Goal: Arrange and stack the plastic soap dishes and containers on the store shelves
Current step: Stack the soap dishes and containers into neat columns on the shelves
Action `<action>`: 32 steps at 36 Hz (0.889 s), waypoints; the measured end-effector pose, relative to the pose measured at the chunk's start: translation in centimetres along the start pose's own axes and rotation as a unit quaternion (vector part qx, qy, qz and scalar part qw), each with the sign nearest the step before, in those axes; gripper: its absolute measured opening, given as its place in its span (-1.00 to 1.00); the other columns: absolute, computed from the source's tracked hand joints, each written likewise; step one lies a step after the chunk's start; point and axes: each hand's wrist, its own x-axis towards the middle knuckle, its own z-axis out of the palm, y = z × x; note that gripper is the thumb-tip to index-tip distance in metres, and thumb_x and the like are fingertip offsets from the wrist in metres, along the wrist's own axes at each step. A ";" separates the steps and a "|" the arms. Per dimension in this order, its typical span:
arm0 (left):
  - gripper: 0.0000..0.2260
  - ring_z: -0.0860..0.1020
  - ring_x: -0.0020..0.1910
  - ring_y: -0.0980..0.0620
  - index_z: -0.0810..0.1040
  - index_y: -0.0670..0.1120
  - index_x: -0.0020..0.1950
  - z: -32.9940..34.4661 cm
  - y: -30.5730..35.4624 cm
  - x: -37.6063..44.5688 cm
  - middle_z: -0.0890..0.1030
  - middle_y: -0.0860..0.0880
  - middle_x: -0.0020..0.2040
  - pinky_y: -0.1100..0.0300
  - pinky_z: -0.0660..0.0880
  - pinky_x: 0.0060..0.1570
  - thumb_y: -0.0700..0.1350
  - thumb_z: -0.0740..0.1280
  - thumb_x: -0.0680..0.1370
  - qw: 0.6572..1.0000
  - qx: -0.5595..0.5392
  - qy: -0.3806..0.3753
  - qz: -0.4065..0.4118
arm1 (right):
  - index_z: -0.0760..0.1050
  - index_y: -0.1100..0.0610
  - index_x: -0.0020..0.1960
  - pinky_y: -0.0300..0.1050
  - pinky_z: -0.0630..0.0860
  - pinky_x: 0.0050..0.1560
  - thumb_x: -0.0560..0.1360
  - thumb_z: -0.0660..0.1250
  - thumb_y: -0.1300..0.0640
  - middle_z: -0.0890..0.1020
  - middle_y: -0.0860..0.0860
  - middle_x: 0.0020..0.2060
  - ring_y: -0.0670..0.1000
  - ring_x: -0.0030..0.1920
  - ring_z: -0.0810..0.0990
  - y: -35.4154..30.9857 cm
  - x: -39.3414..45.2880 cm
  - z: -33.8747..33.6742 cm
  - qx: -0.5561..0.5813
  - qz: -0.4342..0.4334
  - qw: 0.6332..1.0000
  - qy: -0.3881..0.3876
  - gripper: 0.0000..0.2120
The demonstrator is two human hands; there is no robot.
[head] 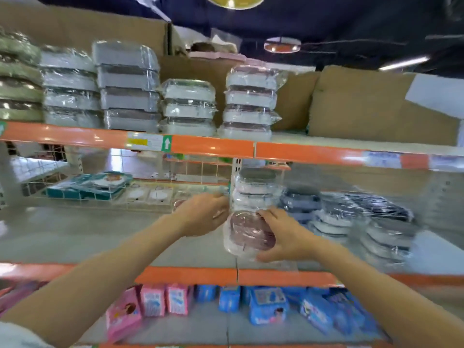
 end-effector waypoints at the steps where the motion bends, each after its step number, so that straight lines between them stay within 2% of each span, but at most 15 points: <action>1: -0.78 0.52 -0.22 -0.05 0.53 -0.14 -0.07 -0.9 0.9 0.4 0.53 -0.02 -0.13 0.01 0.49 -0.19 -0.03 0.18 0.57 1.000 -0.020 0.020 0.004 | 0.05 0.14 0.51 -0.10 0.23 0.39 0.23 0.42 -0.33 0.26 0.01 0.34 0.01 0.33 0.23 0.1 -0.9 -1.0 0.005 -0.005 1.000 0.009 0.06; 4: -0.87 0.45 -0.26 0.07 0.54 -0.16 -0.10 -3.8 3.4 1.9 0.50 0.03 -0.21 0.30 0.40 -0.23 -0.14 0.25 0.57 0.997 -0.049 0.065 0.008 | 0.07 0.12 0.51 -0.12 0.23 0.39 0.30 0.48 -0.23 0.26 -0.02 0.32 -0.02 0.32 0.25 0.4 -3.1 -4.4 0.017 -0.021 0.999 0.039 -0.01; 7: -0.89 0.38 -0.31 0.15 0.52 -0.14 -0.14 -6.8 4.8 3.5 0.47 0.05 -0.26 0.37 0.27 -0.29 -0.16 0.27 0.57 0.993 -0.036 0.110 0.006 | 0.01 0.09 0.53 -0.09 0.18 0.43 0.32 0.48 -0.22 0.19 -0.04 0.37 -0.01 0.40 0.19 0.8 -4.4 -8.1 0.028 -0.025 0.997 0.064 0.00; 9: -0.87 0.41 -0.31 0.09 0.51 -0.16 -0.15 -8.5 5.1 4.5 0.49 0.02 -0.26 0.37 0.26 -0.31 -0.17 0.27 0.57 0.991 -0.027 0.132 0.002 | 0.00 0.09 0.54 -0.10 0.14 0.44 0.32 0.48 -0.21 0.16 -0.04 0.40 0.00 0.44 0.14 1.0 -4.8 -10.4 0.030 -0.021 0.995 0.090 0.00; 11: -0.86 0.42 -0.28 0.05 0.52 -0.17 -0.14 -10.1 5.1 5.5 0.50 0.00 -0.24 0.31 0.32 -0.28 -0.16 0.25 0.58 0.989 -0.026 0.147 -0.003 | 0.05 0.08 0.53 -0.13 0.20 0.37 0.30 0.49 -0.20 0.22 -0.03 0.33 -0.02 0.37 0.22 1.4 -4.4 -12.5 0.030 -0.014 0.992 0.123 -0.02; 13: -0.85 0.40 -0.30 0.11 0.50 -0.17 -0.16 -11.6 5.0 6.6 0.47 0.04 -0.27 0.27 0.30 -0.29 -0.16 0.24 0.58 0.986 -0.020 0.165 0.005 | 0.11 0.07 0.50 -0.19 0.25 0.25 0.30 0.50 -0.19 0.27 -0.05 0.22 -0.04 0.27 0.30 1.7 -3.5 -14.3 0.037 -0.013 0.988 0.151 -0.05; 14: -0.85 0.38 -0.32 0.14 0.49 -0.16 -0.17 -12.4 4.9 7.2 0.45 0.06 -0.28 0.29 0.27 -0.31 -0.17 0.25 0.58 0.984 -0.011 0.175 0.010 | 0.10 0.08 0.50 -0.18 0.25 0.24 0.29 0.50 -0.20 0.28 -0.04 0.22 -0.02 0.27 0.30 2.0 -2.8 -15.2 0.034 -0.011 0.986 0.162 -0.05; 17: -0.88 0.42 -0.31 0.10 0.52 -0.14 -0.15 -14.6 3.8 9.0 0.48 0.04 -0.27 0.35 0.29 -0.29 -0.17 0.26 0.57 0.980 0.022 0.197 0.004 | 0.06 0.10 0.53 -0.08 0.24 0.37 0.30 0.48 -0.24 0.25 0.01 0.34 0.01 0.35 0.25 2.5 -0.7 -17.8 0.028 -0.007 0.981 0.192 0.00; 19: -0.89 0.48 -0.26 0.03 0.53 -0.15 -0.12 -15.9 2.8 10.4 0.54 -0.02 -0.21 0.22 0.41 -0.23 -0.17 0.26 0.56 0.977 0.038 0.208 0.003 | 0.04 0.10 0.53 0.02 0.22 0.41 0.30 0.46 -0.25 0.23 0.04 0.38 0.04 0.39 0.22 2.8 0.8 -19.6 0.023 -0.003 0.977 0.211 0.00; 21: -0.90 0.49 -0.23 0.00 0.54 -0.15 -0.12 -17.0 1.7 11.8 0.55 -0.03 -0.20 0.16 0.43 -0.20 -0.18 0.27 0.55 0.973 0.045 0.227 -0.007 | 0.04 0.09 0.54 0.12 0.19 0.44 0.29 0.45 -0.28 0.20 0.08 0.43 0.09 0.44 0.16 3.0 2.5 -21.5 0.008 0.011 0.973 0.231 0.01; 23: -0.91 0.48 -0.24 0.03 0.52 -0.12 -0.13 -18.1 0.7 13.1 0.56 -0.03 -0.19 0.26 0.36 -0.25 -0.18 0.27 0.55 0.968 0.049 0.245 -0.020 | 0.05 0.07 0.54 0.18 0.18 0.43 0.30 0.45 -0.28 0.18 0.09 0.46 0.13 0.46 0.12 3.2 4.4 -23.3 -0.004 0.027 0.968 0.250 0.00; 25: -0.90 0.49 -0.26 0.05 0.51 -0.11 -0.14 -18.9 -0.7 14.6 0.57 -0.03 -0.18 0.37 0.30 -0.30 -0.17 0.26 0.56 0.964 0.041 0.262 -0.036 | 0.06 0.06 0.53 0.17 0.21 0.42 0.32 0.44 -0.27 0.21 0.08 0.44 0.14 0.43 0.15 3.3 6.3 -25.1 -0.014 0.032 0.965 0.261 -0.03; 29: -0.89 0.45 -0.31 0.17 0.53 -0.12 -0.08 -20.0 -3.5 17.5 0.50 0.09 -0.21 0.40 0.33 -0.35 -0.15 0.24 0.59 0.955 -0.002 0.286 -0.076 | 0.04 0.03 0.53 0.14 0.25 0.39 0.33 0.44 -0.26 0.18 0.10 0.44 0.15 0.43 0.16 3.5 10.4 -27.9 -0.015 0.028 0.960 0.279 -0.05; 32: -0.81 0.47 -0.19 0.09 0.55 -0.18 0.08 -20.6 -4.9 19.4 0.53 0.02 -0.11 0.30 0.31 -0.22 -0.11 0.20 0.62 0.952 -0.012 0.291 -0.096 | 0.00 0.01 0.55 0.16 0.17 0.41 0.37 0.43 -0.24 0.09 0.08 0.49 0.16 0.48 0.04 3.4 13.0 -29.4 -0.007 0.031 0.959 0.283 -0.06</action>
